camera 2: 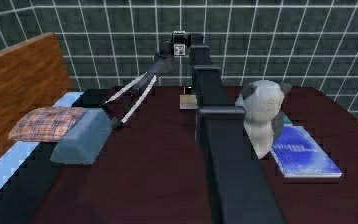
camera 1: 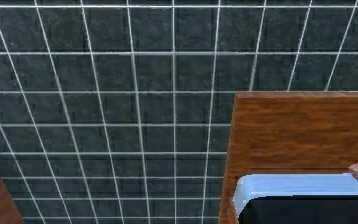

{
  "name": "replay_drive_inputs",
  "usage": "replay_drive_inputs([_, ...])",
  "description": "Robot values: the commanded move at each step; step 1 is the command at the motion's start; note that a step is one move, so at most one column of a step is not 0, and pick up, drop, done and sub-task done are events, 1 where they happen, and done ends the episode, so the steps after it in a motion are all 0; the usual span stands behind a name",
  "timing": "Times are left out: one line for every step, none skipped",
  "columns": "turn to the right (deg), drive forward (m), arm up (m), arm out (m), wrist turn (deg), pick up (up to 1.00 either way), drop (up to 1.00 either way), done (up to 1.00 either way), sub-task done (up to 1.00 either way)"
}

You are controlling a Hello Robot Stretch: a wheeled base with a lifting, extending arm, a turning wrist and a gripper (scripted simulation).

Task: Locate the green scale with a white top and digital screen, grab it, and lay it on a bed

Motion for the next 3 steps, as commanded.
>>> replay_drive_inputs([0.0,0.00,0.00,0.00,45.0,0.00,0.00,0.00,0.00])
replay_drive_inputs([0.0,0.00,0.00,0.00,45.0,0.00,0.00,0.00,0.00])
replay_drive_inputs([0.0,0.00,0.00,0.00,39.0,0.00,0.00,0.00,0.00])
